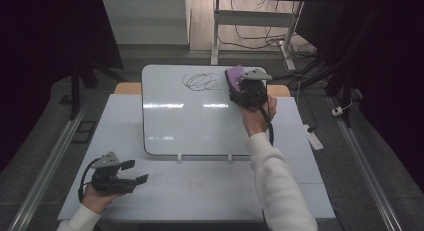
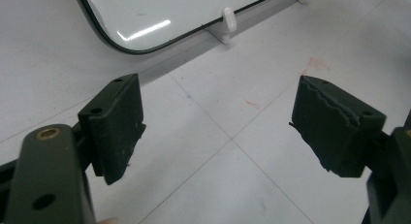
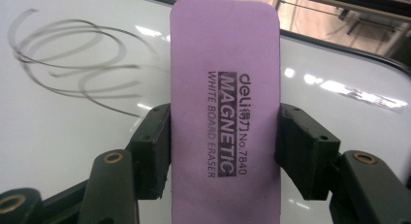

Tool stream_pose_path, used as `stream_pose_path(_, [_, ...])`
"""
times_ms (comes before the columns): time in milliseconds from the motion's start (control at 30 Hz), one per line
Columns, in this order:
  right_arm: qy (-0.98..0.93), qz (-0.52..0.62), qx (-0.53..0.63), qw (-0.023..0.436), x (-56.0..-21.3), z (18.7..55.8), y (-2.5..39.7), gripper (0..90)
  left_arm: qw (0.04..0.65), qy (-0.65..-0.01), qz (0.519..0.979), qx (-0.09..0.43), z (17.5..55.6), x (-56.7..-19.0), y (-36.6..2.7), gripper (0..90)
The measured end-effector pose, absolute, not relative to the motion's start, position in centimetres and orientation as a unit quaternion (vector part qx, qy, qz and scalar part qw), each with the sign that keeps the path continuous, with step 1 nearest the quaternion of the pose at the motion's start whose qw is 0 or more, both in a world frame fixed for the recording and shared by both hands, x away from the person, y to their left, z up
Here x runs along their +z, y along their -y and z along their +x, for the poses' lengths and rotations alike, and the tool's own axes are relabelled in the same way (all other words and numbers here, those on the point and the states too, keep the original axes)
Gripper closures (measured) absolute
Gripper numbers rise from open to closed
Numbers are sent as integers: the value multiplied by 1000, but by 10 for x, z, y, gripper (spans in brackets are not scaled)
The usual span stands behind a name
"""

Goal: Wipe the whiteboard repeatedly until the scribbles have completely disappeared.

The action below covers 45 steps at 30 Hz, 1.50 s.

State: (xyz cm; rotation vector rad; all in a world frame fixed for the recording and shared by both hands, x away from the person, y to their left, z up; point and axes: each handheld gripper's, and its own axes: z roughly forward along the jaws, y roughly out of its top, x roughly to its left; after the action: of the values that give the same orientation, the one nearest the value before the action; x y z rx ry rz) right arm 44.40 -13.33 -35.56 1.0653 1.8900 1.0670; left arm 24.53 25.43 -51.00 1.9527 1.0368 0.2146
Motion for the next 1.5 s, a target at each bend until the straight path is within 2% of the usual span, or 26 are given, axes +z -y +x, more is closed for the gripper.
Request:
stream_pose_path(300, [-760,364,421,336,-361,440,81,407,442,-414,791,87,246,-510,-254,201])
stream_pose_path(567, [-769,346,424,331,-367,436,60,407,442,-414,791,85,246,-511,-254,202])
stream_pose_path(733, [-771,345,422,329,-365,436,64,407,444,-416,789,85,246,-510,-255,202])
stream_pose_path(833, [-763,350,415,350,-361,438,72,407,444,-416,789,85,246,-510,-255,203])
stream_pose_path(1000, [-751,370,417,353,-356,445,80,406,444,-414,790,85,246,-510,-255,203])
stream_pose_path(1067, [-753,361,410,366,-356,444,72,406,444,-415,790,84,246,-510,-254,203])
stream_pose_path(1167, [-758,352,414,361,-357,444,61,407,444,-414,790,84,246,-510,-254,203])
stream_pose_path(1367, [-791,298,414,338,-370,432,5,407,443,-416,790,86,246,-511,-254,203])
stream_pose_path(1500, [-795,284,409,347,-375,428,-6,406,444,-416,789,85,246,-511,-255,203])
